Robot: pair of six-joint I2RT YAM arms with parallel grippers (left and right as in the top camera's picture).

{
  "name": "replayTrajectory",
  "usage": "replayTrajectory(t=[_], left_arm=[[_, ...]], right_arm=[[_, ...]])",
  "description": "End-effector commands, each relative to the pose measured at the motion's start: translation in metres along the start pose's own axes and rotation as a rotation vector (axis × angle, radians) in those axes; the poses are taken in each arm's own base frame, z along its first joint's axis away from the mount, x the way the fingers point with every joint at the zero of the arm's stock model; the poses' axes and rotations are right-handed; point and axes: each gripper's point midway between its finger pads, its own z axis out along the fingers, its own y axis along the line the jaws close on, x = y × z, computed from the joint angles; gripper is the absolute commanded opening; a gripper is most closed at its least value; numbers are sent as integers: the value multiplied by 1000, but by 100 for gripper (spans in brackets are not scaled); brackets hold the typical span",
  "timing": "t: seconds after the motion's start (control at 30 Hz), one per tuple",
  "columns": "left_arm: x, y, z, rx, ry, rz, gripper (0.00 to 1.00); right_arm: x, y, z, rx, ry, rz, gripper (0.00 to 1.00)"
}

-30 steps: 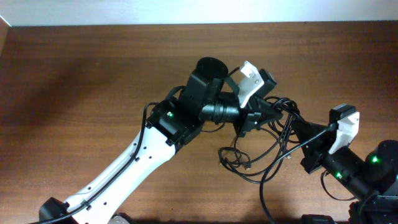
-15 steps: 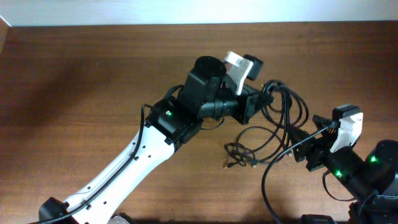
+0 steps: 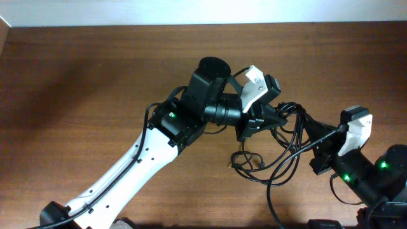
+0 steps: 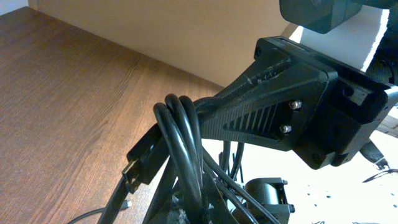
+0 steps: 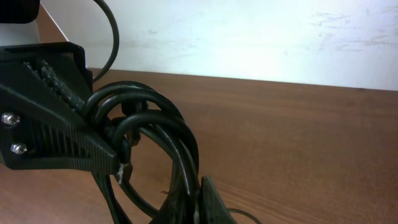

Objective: Untangle cables

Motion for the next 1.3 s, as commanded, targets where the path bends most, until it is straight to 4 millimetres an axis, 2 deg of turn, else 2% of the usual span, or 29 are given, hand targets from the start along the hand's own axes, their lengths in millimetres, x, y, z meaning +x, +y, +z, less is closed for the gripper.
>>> replayTrajectory(t=[0.0, 0.07, 0.13, 0.17, 0.27, 0.37, 0.4, 0.47, 0.57, 0.63, 0.73, 0.8, 0.87, 0.9, 1.0, 1.03, 1.07, 1.13, 1.2, 1.23, 1.27], left_arm=[[-5, -6, -1, 17, -10, 30, 0], [-6, 10, -2, -79, -17, -30, 0], [-8, 41, -7, -258, -53, -197, 0], [-8, 50, -10, -307, -69, -251, 0], [-6, 60, -13, -369, -81, -307, 0], [-1, 61, -14, -381, -64, -327, 0], [0, 65, -16, -401, -68, -339, 0], [-1, 73, -22, -426, -91, -397, 0], [-2, 77, -26, -436, -97, -404, 0], [-2, 77, -26, -436, -97, -404, 0], [-2, 78, -27, -445, -99, -404, 0], [-2, 79, -27, -450, -101, -403, 0], [-2, 68, -22, -382, -77, -368, 0], [-1, 61, -19, -338, -57, -312, 0], [1, 34, -12, -181, -8, -139, 0], [2, 24, -11, -124, 6, -89, 0], [4, 16, -9, -82, 15, -64, 0], [7, 7, -3, -55, 31, -28, 0], [10, -9, 9, -13, 48, 19, 0], [11, -13, 11, -4, 49, 25, 0], [11, -13, 11, -3, 49, 25, 0]], right_arm=[[2, -7, -1, 41, 6, 16, 4], [6, -7, -1, 43, 20, 23, 4], [10, -7, -1, 43, 37, 32, 4], [14, -8, -1, 45, 52, 41, 4], [20, -13, -2, 80, 73, 59, 4], [20, -13, -2, 80, 74, 60, 4], [24, -18, -2, 109, 84, 112, 4], [38, -40, -8, 250, 123, 220, 4], [46, -57, -14, 368, 123, 344, 4], [46, -58, -15, 373, 120, 350, 4], [53, -62, -18, 419, 119, 478, 4], [54, -63, -19, 426, 123, 481, 5], [51, -64, -18, 423, 123, 410, 76], [47, -65, -17, 419, 111, 380, 84], [29, -65, -15, 401, 54, 307, 90], [22, -53, -10, 319, 49, 225, 91], [16, -31, -4, 186, 48, 132, 91], [10, -4, -1, 21, 37, -6, 91], [9, 2, -1, -15, 33, -52, 86], [9, 2, -1, -16, 32, -53, 72], [9, 2, -1, -15, 32, -53, 53]])
